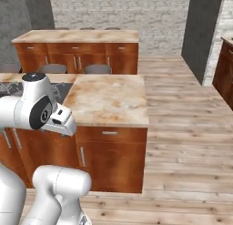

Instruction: Pick the cup and bowl from the counter and place them on the counter next to the sink.

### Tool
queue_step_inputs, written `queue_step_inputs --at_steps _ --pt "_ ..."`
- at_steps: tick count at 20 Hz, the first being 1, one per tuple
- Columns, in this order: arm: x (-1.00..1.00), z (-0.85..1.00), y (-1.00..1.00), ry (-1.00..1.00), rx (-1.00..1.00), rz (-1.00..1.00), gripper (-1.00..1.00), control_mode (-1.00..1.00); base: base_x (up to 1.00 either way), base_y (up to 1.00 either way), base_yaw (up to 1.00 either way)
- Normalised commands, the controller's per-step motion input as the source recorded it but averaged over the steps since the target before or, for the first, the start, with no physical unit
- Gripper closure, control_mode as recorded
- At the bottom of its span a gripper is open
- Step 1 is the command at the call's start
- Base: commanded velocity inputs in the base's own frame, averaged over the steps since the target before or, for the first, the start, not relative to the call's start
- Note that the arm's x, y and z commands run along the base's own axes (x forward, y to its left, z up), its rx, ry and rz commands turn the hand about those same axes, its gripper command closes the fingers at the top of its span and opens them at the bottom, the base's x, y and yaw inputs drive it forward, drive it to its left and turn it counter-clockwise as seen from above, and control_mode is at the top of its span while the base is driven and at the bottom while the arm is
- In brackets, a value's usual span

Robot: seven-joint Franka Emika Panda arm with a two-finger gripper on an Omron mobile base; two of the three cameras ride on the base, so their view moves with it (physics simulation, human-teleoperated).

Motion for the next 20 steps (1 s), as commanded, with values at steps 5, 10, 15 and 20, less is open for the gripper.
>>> queue_step_inputs --at_steps 5,10,15,20 --pt "0.00 0.00 0.00 0.00 0.00 0.00 -1.00 1.00 -0.01 1.00 0.00" --pt "0.00 0.00 0.00 0.00 0.00 0.00 -1.00 1.00 0.10 1.00 0.00" --pt "0.00 0.00 0.00 0.00 0.00 0.00 -1.00 1.00 0.78 1.00 0.05" --pt "0.00 0.00 0.00 0.00 0.00 0.00 -1.00 1.00 1.00 1.00 0.08"
